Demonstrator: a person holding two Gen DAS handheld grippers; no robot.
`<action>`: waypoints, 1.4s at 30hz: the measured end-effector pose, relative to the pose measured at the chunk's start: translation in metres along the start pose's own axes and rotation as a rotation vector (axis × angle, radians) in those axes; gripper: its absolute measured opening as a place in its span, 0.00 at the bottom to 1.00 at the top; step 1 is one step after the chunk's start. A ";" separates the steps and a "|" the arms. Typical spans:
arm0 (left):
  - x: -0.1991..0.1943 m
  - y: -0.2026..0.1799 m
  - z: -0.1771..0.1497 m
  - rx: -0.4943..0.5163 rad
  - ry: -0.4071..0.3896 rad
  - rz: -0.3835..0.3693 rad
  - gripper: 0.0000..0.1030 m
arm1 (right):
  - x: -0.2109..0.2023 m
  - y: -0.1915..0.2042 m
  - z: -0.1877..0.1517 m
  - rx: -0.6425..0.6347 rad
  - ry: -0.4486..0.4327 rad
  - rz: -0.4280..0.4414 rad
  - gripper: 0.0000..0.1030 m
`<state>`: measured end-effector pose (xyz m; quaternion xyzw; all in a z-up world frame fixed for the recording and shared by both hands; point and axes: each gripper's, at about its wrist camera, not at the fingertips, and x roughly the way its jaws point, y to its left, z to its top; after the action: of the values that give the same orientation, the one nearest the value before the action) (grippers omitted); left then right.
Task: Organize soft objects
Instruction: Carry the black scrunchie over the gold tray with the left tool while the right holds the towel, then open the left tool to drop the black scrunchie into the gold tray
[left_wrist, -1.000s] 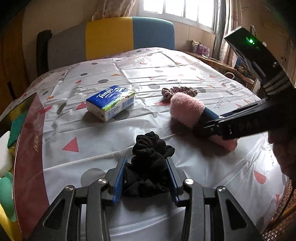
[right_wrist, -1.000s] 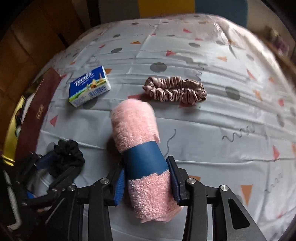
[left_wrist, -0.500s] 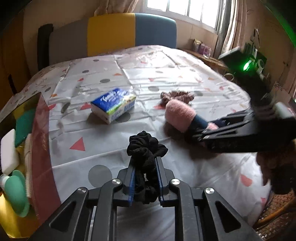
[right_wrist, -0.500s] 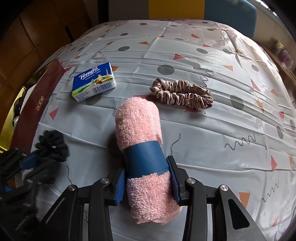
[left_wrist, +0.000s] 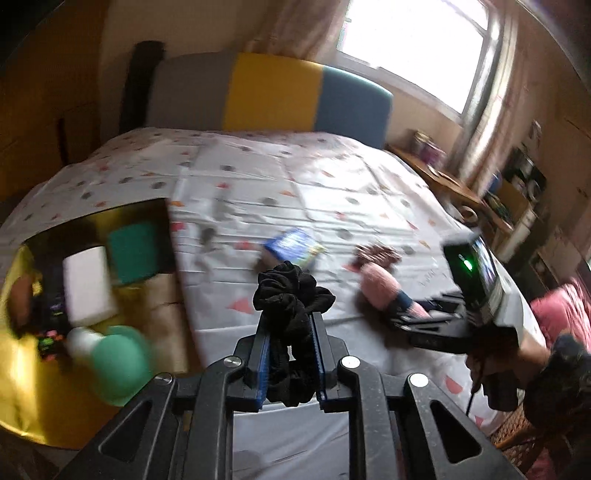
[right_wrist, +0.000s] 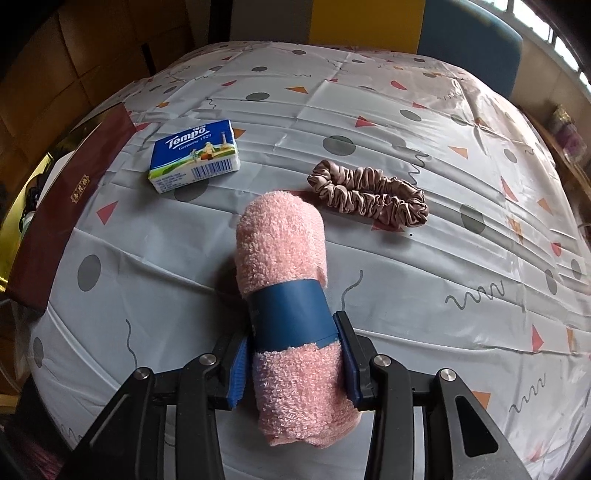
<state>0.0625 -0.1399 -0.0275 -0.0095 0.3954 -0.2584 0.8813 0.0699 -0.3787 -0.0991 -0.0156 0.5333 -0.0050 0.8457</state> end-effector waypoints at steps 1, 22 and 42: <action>-0.005 0.009 0.002 -0.020 -0.005 0.010 0.17 | 0.000 0.000 0.000 -0.001 -0.001 -0.001 0.41; -0.027 0.225 -0.032 -0.302 0.145 0.354 0.22 | 0.000 0.001 0.000 -0.012 -0.004 -0.013 0.41; -0.073 0.211 -0.036 -0.342 0.017 0.507 0.44 | 0.001 0.001 0.001 -0.017 -0.004 -0.028 0.41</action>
<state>0.0915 0.0841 -0.0479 -0.0567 0.4304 0.0400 0.8999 0.0714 -0.3772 -0.0994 -0.0302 0.5316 -0.0124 0.8464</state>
